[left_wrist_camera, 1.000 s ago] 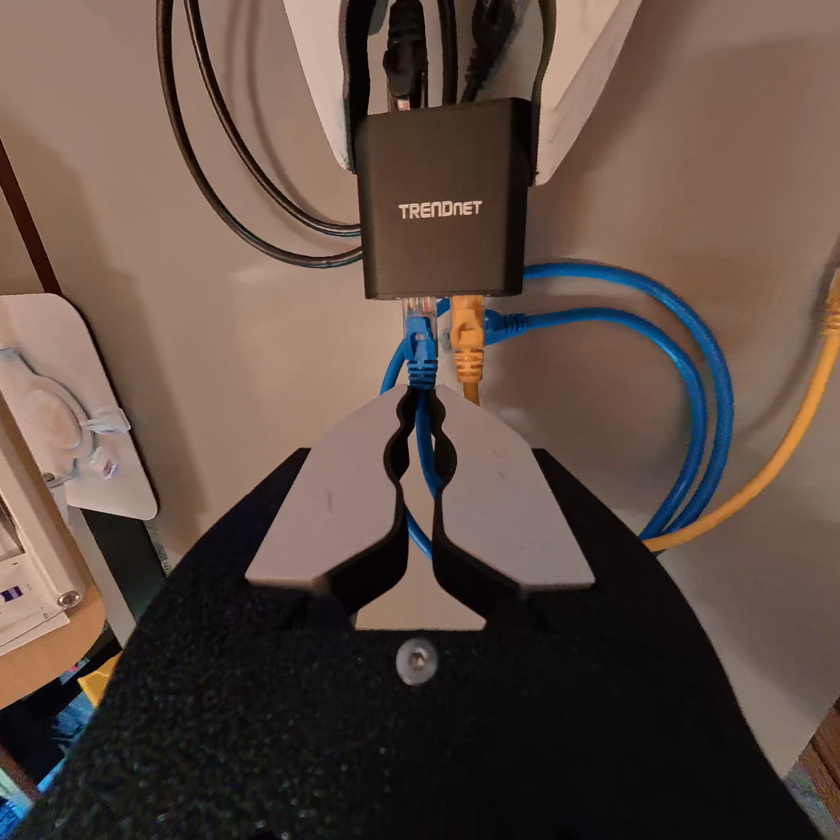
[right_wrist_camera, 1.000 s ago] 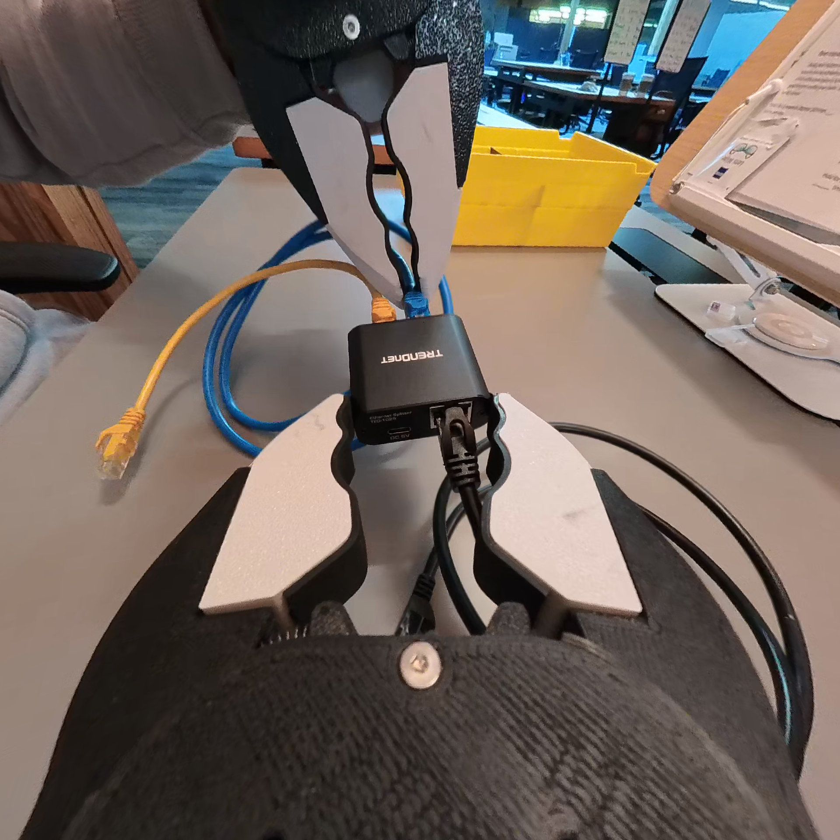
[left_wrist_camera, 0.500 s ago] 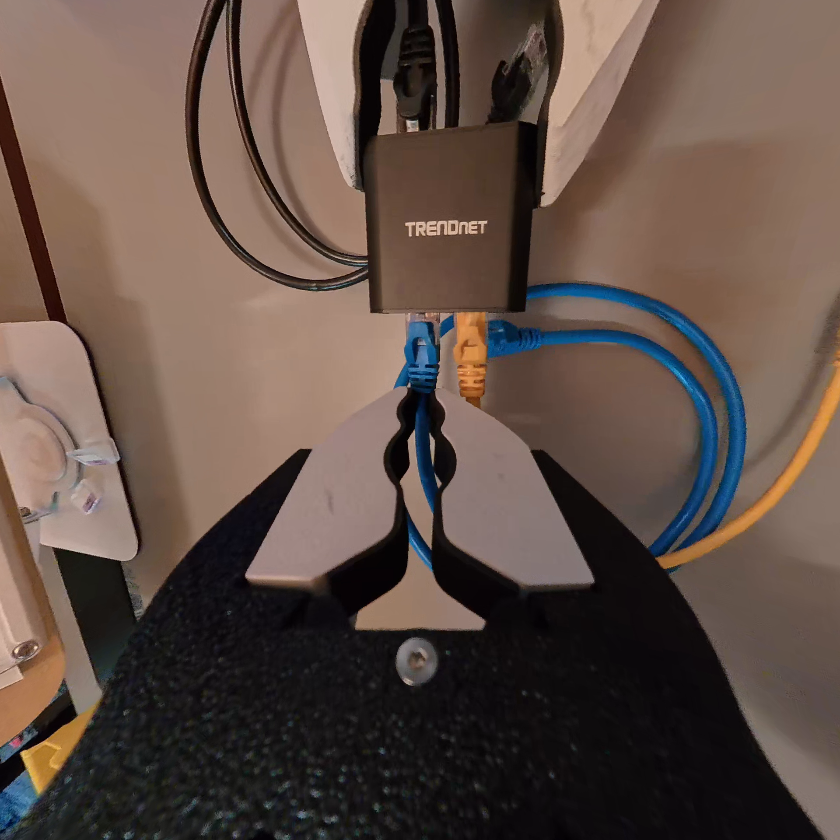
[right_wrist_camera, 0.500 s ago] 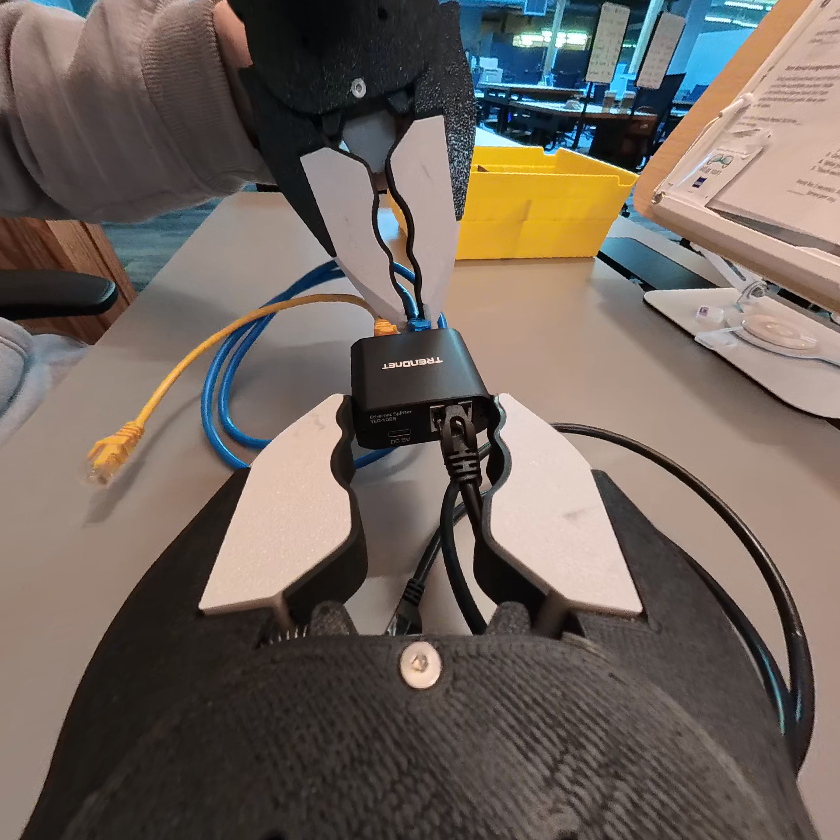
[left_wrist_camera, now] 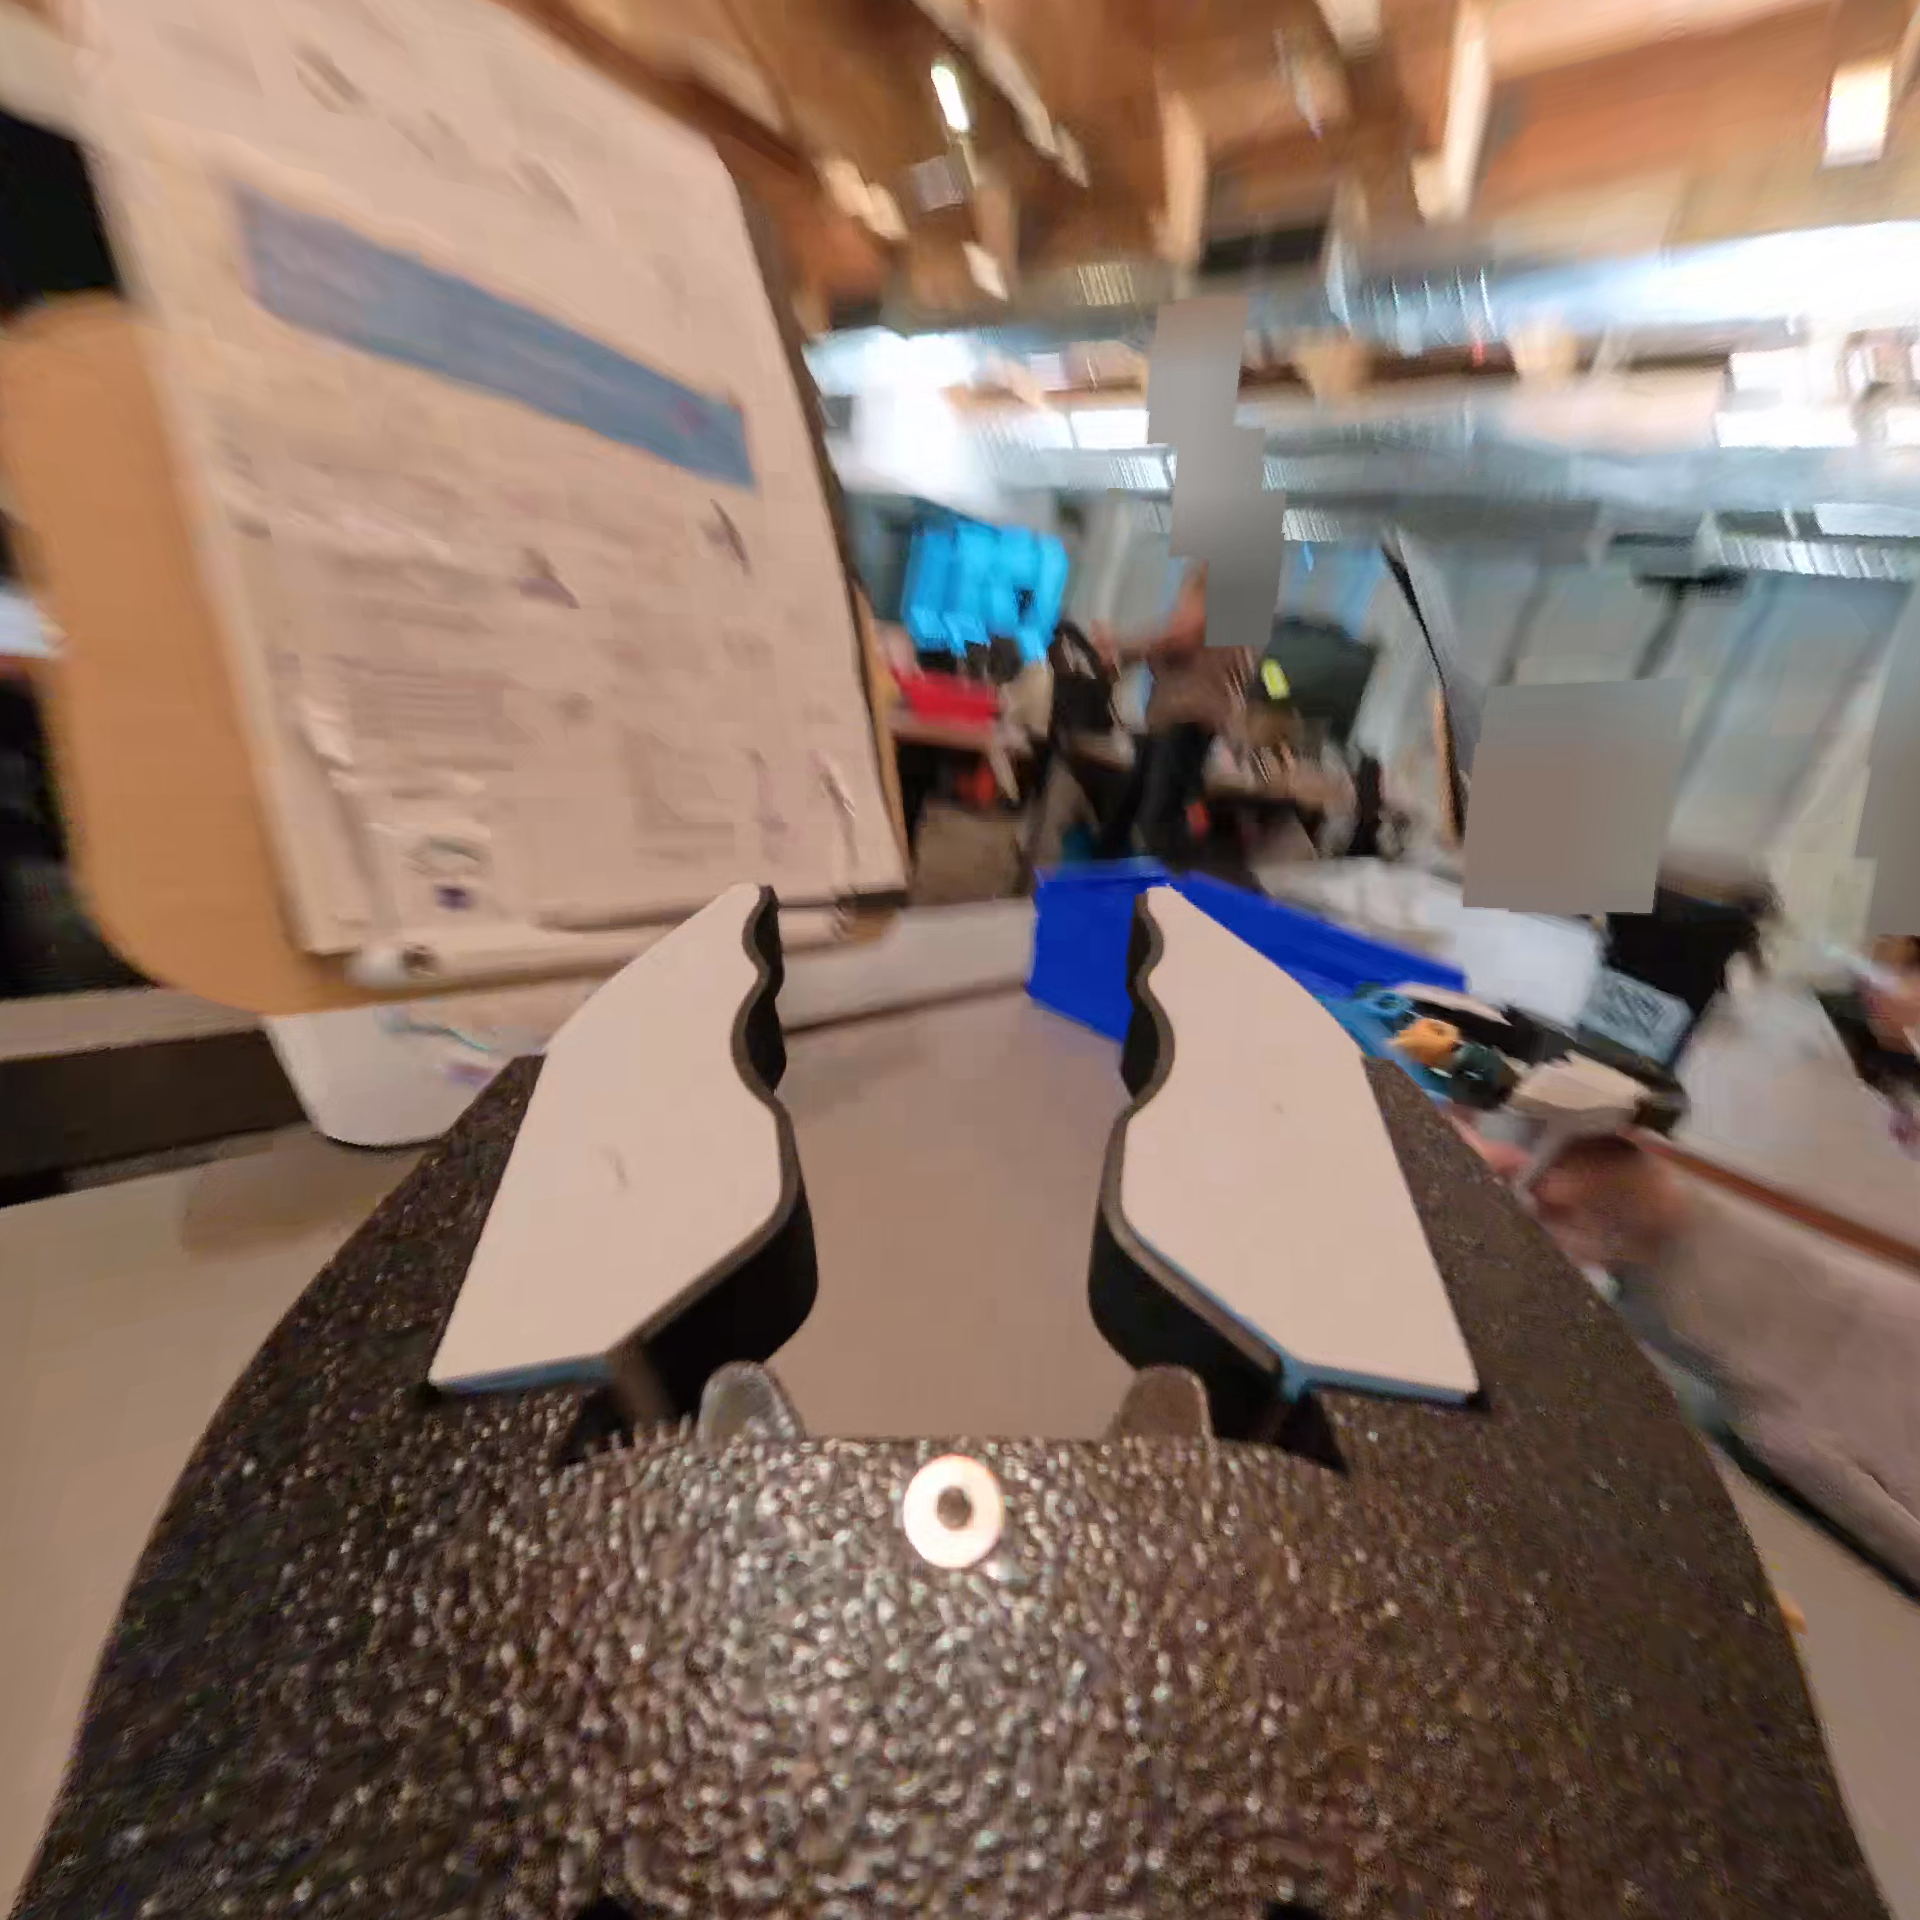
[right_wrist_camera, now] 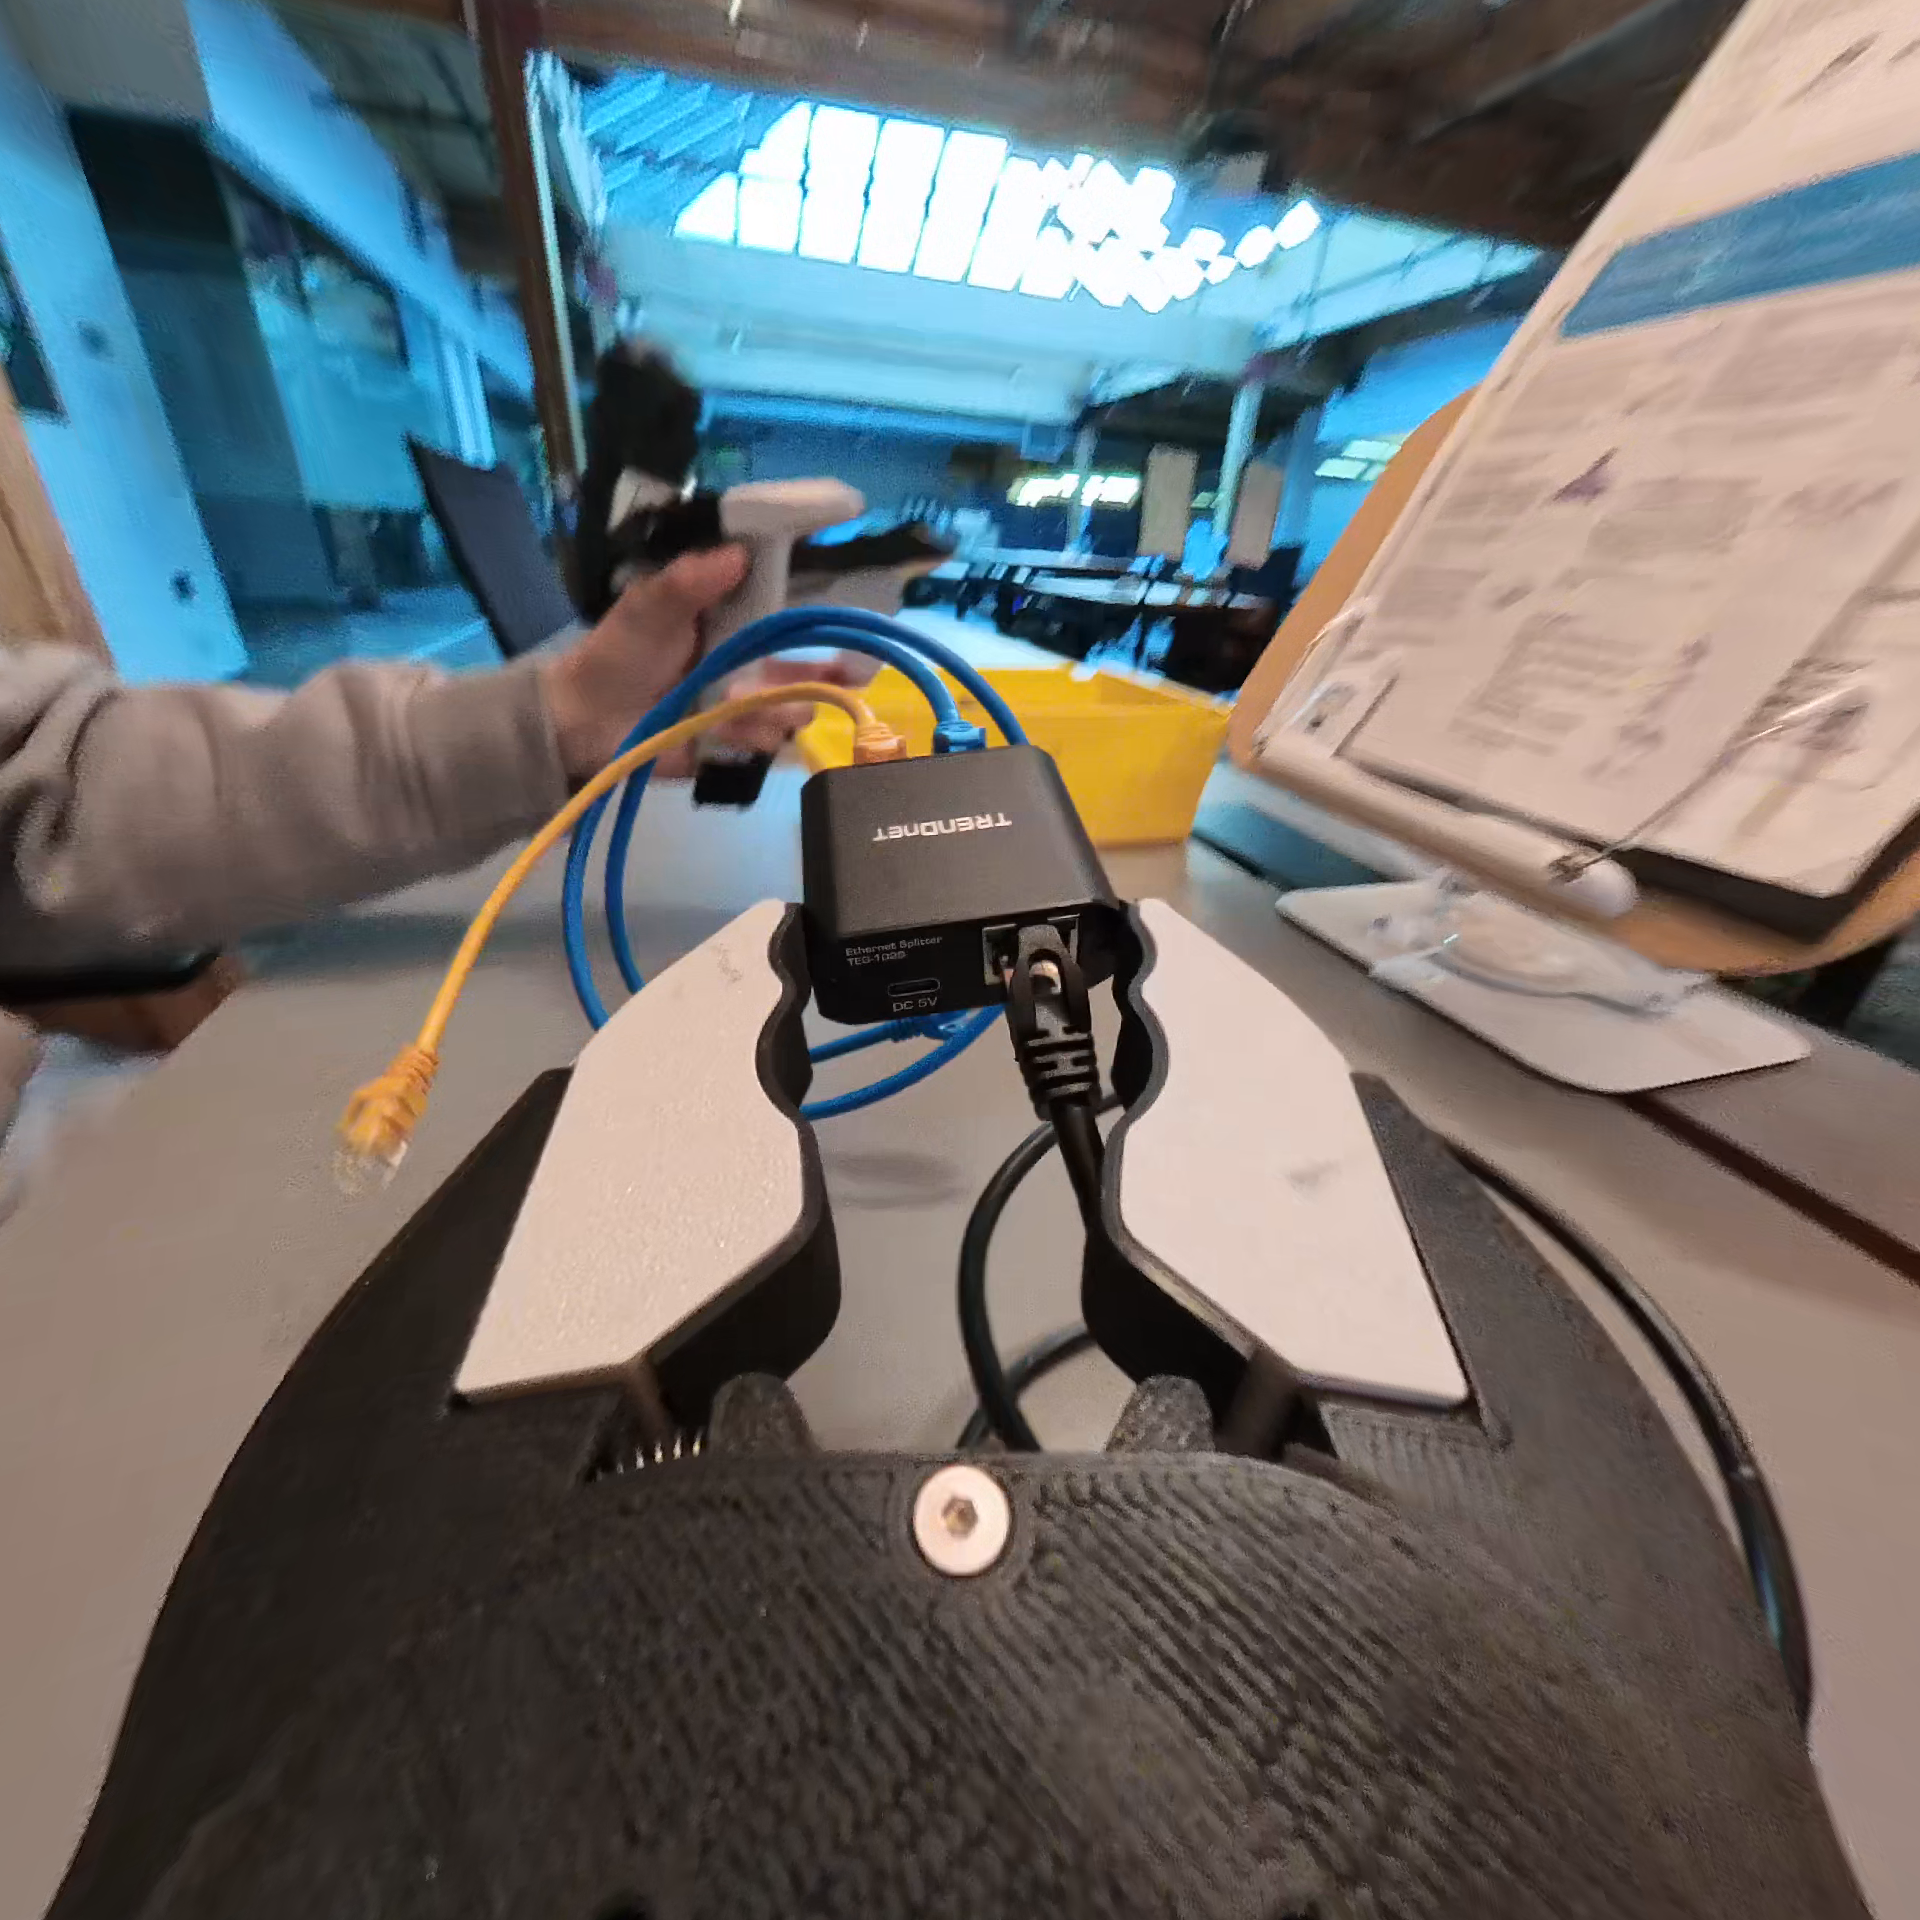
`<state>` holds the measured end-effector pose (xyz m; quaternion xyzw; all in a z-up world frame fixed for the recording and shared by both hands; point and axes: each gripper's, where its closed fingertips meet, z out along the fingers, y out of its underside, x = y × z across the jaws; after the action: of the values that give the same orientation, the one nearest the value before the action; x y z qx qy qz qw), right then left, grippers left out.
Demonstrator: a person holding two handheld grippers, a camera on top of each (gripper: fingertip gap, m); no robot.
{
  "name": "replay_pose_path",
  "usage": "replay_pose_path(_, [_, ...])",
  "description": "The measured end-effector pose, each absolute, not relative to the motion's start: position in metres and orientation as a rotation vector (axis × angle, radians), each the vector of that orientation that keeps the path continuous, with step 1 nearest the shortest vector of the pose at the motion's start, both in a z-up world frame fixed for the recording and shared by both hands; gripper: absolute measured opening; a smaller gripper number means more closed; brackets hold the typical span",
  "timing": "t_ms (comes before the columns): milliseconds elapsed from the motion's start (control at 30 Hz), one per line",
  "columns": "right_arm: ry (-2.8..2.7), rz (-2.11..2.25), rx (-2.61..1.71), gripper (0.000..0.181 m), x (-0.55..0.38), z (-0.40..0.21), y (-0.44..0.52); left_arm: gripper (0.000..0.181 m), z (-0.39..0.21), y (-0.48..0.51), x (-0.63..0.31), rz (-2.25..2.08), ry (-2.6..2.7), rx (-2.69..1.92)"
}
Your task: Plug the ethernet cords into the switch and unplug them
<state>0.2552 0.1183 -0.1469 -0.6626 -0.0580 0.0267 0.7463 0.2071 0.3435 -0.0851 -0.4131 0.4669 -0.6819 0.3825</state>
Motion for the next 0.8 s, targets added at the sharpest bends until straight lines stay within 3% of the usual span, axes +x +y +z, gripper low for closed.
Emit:
replay_pose_path(100, [-0.083,0.013,-1.274,0.057,0.263,-0.102,0.093,0.054,-0.094,0.366,0.19,-1.669,1.058,-1.009])
replay_pose_path(267, [-0.055,-0.126,-1.023,0.057,0.279,-0.005,0.045,0.055,-0.153,0.328,0.206,-1.617,1.265,-1.027])
replay_pose_path(433, [0.088,-0.234,-0.851,0.057,0.335,0.06,-0.03,0.054,-0.163,0.304,0.214,-1.506,1.37,-0.937])
replay_pose_path(567, [0.311,-0.251,-0.799,0.057,0.407,0.048,-0.085,0.05,-0.171,0.299,0.213,-1.476,1.408,-0.916])
replay_pose_path(800, [0.817,-0.295,-0.714,0.057,0.497,-0.058,-0.138,0.047,-0.169,0.296,0.209,-1.462,1.401,-0.87])
